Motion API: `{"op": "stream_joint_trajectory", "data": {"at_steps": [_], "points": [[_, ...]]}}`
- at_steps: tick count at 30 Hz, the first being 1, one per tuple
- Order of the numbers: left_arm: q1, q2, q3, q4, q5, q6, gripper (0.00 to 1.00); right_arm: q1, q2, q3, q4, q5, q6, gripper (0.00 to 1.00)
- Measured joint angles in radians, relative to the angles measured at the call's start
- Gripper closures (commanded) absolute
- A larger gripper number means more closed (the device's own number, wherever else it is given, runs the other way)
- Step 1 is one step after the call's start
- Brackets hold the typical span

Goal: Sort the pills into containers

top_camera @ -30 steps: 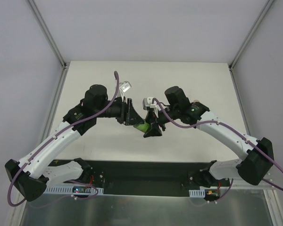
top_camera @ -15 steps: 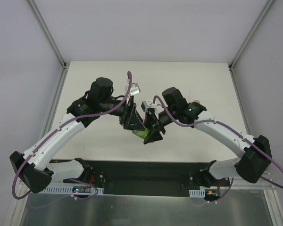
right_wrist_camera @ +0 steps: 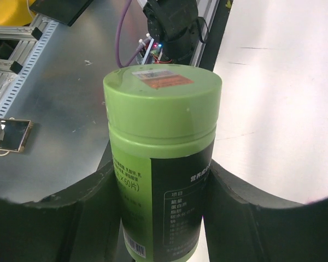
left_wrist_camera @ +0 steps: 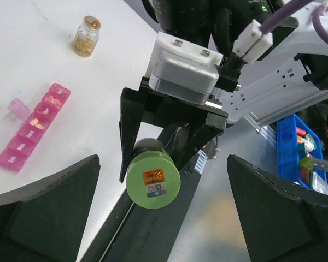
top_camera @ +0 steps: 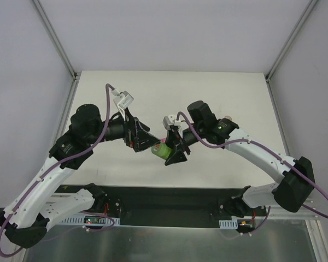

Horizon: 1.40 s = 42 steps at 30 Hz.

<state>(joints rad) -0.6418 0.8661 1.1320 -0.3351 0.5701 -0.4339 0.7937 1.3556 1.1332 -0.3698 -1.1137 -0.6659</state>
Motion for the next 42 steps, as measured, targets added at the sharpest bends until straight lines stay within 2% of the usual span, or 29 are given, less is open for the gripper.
{"op": "stream_joint_trajectory", "data": {"at_steps": [7, 12, 18, 26, 31, 32, 35, 36, 38, 42], "points": [[-0.029, 0.026, -0.054, 0.0, -0.049, -0.07, 0.01, -0.001, 0.011, 0.001, 0.017, 0.039, 0.008, 0.93], [-0.09, 0.076, -0.051, -0.024, -0.107, -0.079, 0.16, -0.003, 0.022, 0.001, 0.023, 0.056, 0.012, 0.93], [-0.105, 0.099, -0.039, -0.063, -0.122, -0.072, 0.23, -0.012, 0.028, 0.002, 0.026, 0.06, 0.016, 0.93], [-0.105, 0.114, -0.039, -0.089, -0.122, -0.052, 0.47, -0.021, 0.028, 0.002, 0.032, 0.059, 0.023, 0.93], [-0.105, 0.13, -0.031, -0.105, -0.118, -0.046, 0.51, -0.023, 0.029, 0.002, 0.034, 0.06, 0.025, 0.93], [-0.105, 0.132, -0.026, -0.109, -0.117, -0.045, 0.56, -0.024, 0.029, 0.002, 0.035, 0.06, 0.026, 0.92], [-0.105, 0.14, -0.014, -0.126, -0.114, -0.038, 0.93, -0.024, 0.029, 0.002, 0.036, 0.059, 0.027, 0.92], [-0.105, 0.143, -0.01, -0.13, -0.113, -0.036, 1.0, -0.024, 0.029, 0.002, 0.036, 0.059, 0.027, 0.91], [-0.105, 0.149, -0.003, -0.137, -0.111, -0.032, 1.0, -0.025, 0.029, 0.002, 0.036, 0.059, 0.027, 0.86], [-0.105, 0.157, 0.013, -0.158, -0.111, -0.026, 1.0, -0.026, 0.029, 0.002, 0.038, 0.06, 0.027, 0.59]]}}
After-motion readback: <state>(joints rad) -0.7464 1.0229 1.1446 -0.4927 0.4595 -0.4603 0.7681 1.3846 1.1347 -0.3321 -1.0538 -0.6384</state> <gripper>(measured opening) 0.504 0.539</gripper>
